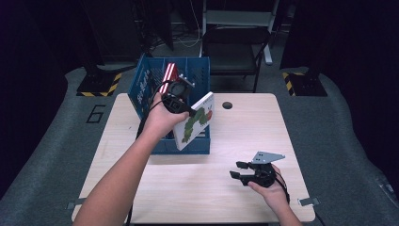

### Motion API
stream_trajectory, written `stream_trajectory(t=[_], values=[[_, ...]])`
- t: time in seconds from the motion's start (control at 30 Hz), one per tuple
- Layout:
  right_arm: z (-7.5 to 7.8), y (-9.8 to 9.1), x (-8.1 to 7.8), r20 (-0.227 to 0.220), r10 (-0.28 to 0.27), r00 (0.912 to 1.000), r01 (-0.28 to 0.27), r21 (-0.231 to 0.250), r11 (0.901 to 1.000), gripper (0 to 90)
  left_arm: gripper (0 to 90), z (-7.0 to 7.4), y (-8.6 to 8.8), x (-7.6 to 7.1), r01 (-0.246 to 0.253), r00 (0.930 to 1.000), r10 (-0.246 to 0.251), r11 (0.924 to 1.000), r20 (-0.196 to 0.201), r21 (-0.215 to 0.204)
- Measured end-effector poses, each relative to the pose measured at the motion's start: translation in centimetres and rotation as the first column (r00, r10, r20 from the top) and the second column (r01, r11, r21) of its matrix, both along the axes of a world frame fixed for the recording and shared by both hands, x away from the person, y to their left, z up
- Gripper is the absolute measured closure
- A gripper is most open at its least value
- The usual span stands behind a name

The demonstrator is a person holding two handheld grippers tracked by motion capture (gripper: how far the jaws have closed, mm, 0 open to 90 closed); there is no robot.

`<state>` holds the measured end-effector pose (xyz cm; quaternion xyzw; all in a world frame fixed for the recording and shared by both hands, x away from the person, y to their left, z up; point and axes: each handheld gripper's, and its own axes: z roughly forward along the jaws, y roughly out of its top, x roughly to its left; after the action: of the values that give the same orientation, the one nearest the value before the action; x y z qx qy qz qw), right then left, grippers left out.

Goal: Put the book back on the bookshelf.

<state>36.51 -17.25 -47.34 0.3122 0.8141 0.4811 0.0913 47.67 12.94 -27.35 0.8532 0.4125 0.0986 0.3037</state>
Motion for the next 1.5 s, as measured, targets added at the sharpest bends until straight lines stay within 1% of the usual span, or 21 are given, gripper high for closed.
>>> stream_trajectory(t=[0.03,0.1,0.23,0.43,0.57,0.73,0.83,1.0,1.07,1.1,1.17,1.23,1.27,1.3,1.33,1.4,1.43,1.47,1.5], values=[[0.0,0.0,0.0,0.004,-0.003,1.0,0.003,0.002,1.0,47.8,76.7,0.0,0.1,0.2,-0.009,1.0,0.009,1.0,-0.001,0.002],[0.0,0.0,0.0,-0.001,-0.002,1.0,0.002,0.006,1.0,47.8,76.7,0.0,0.3,0.5,-0.037,0.9993,0.037,0.9993,0.0,0.0],[0.0,0.0,0.1,-0.005,0.003,1.0,-0.003,0.008,1.0,47.7,76.7,-0.1,0.5,0.9,-0.088,0.9961,0.088,0.9961,0.006,-0.001],[0.1,0.0,0.0,-0.005,0.002,1.0,-0.002,0.012,0.9999,47.8,76.7,-0.2,0.5,1.8,-0.133,0.9911,0.133,0.9911,-0.004,0.0],[0.1,-0.1,0.0,-0.001,0.003,1.0,-0.003,0.017,0.9998,47.8,76.7,-0.5,0.6,2.5,-0.166,0.986,0.166,0.9861,-0.007,0.001],[0.2,-0.2,0.0,0.001,-0.001,1.0,0.001,0.025,0.9997,47.8,76.7,-1.0,0.6,3.3,-0.213,0.9769,0.213,0.9769,-0.011,-0.011],[0.1,-0.2,-0.1,-0.006,0.003,1.0,-0.003,0.026,0.9997,47.8,76.7,-1.2,0.6,3.9,-0.229,0.9734,0.229,0.9733,-0.016,-0.016],[0.1,-0.1,-0.1,-0.002,0.007,1.0,-0.007,0.023,0.9997,47.8,76.7,-1.7,0.4,4.8,-0.257,0.9663,0.257,0.9663,-0.02,-0.013],[0.1,-0.1,-0.1,-0.006,0.003,1.0,-0.003,0.026,0.9997,47.8,76.7,-2.0,0.2,5.2,-0.27,0.9627,0.27,0.9626,-0.02,-0.019],[0.1,-0.2,-0.1,-0.003,0.004,1.0,-0.004,0.03,0.9995,47.8,76.7,-2.1,0.1,5.3,-0.283,0.959,0.283,0.9586,-0.021,-0.029],[0.1,-0.3,-0.1,-0.005,-0.002,1.0,0.002,0.034,0.9994,47.8,76.7,-2.2,0.0,5.7,-0.28,0.9599,0.279,0.9598,-0.026,-0.021],[0.1,-0.3,-0.2,-0.009,-0.003,1.0,0.003,0.035,0.9994,47.8,76.7,-2.4,-0.1,5.9,-0.294,0.9558,0.293,0.9556,-0.024,-0.024],[0.1,-0.3,-0.2,-0.007,-0.002,1.0,0.002,0.035,0.9994,47.8,76.7,-2.5,-0.2,6.1,-0.298,0.9545,0.297,0.9545,-0.026,-0.016],[0.1,-0.3,-0.1,-0.005,0.001,1.0,0.0,0.035,0.9994,47.8,76.7,-2.6,-0.2,6.1,-0.305,0.952,0.305,0.9522,-0.032,-0.016],[0.1,-0.3,-0.2,-0.005,-0.001,1.0,0.002,0.035,0.9994,47.8,76.7,-2.7,-0.3,6.2,-0.313,0.9494,0.313,0.9494,-0.03,-0.019],[0.1,-0.3,-0.2,-0.003,-0.001,1.0,0.001,0.036,0.9994,47.8,76.7,-3.0,-0.4,6.3,-0.308,0.9512,0.308,0.9512,-0.026,-0.017],[0.1,-0.3,-0.2,-0.004,-0.001,1.0,0.001,0.036,0.9993,47.8,76.7,-3.1,-0.6,6.3,-0.316,0.9485,0.315,0.9483,-0.031,-0.028],[0.0,-0.3,-0.2,-0.005,0.005,1.0,-0.004,0.035,0.9994,47.8,76.7,-3.2,-0.8,6.4,-0.319,0.9473,0.318,0.9473,-0.035,-0.026],[0.0,-0.3,-0.2,-0.008,0.004,1.0,-0.004,0.035,0.9994,47.8,76.7,-3.3,-0.9,6.4,-0.314,0.949,0.314,0.9489,-0.032,-0.025]])
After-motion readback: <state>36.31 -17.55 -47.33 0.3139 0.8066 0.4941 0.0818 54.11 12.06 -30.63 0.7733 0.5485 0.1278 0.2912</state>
